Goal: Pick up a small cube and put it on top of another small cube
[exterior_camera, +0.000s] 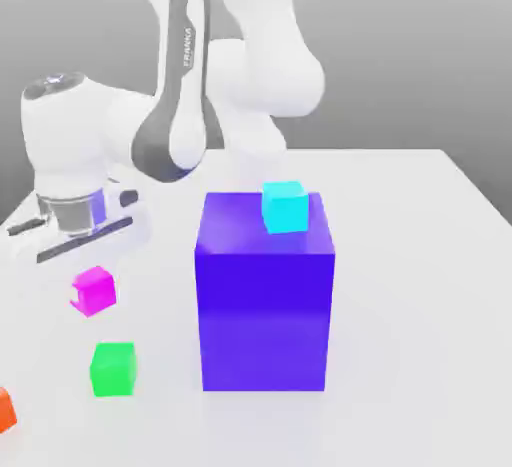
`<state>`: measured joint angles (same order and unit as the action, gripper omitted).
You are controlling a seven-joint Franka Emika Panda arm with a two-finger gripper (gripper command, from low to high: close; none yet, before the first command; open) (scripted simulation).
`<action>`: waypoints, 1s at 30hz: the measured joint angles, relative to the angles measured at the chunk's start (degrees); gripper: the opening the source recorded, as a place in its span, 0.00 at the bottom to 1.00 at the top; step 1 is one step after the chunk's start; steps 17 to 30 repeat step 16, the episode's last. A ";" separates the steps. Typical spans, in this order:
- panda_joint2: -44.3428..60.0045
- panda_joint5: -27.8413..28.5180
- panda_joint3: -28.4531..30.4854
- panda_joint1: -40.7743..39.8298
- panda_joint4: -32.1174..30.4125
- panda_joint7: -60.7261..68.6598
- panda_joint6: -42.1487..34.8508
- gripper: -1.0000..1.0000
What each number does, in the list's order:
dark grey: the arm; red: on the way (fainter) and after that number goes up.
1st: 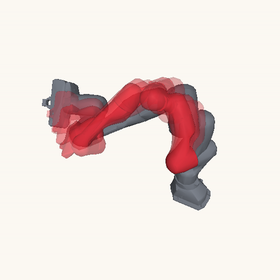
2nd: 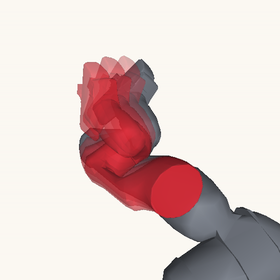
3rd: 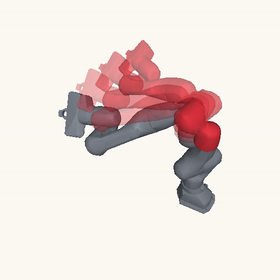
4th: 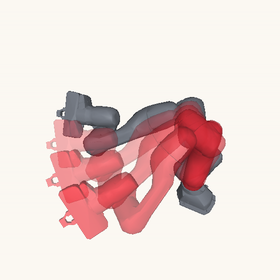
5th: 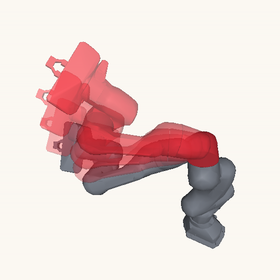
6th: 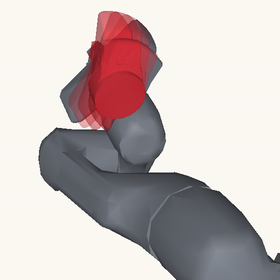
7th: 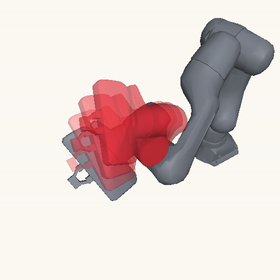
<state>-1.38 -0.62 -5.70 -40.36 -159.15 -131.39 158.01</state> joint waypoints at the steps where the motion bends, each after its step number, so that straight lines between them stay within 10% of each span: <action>1: -0.14 -0.02 -0.25 0.71 0.66 2.37 -0.81 0.00; 12: 8.11 3.15 -0.45 5.59 5.32 14.64 2.72 0.00; 13: 10.05 3.74 -0.12 5.82 5.38 14.24 4.52 1.00; 30: 10.05 3.74 -0.12 5.82 5.38 14.24 4.52 1.00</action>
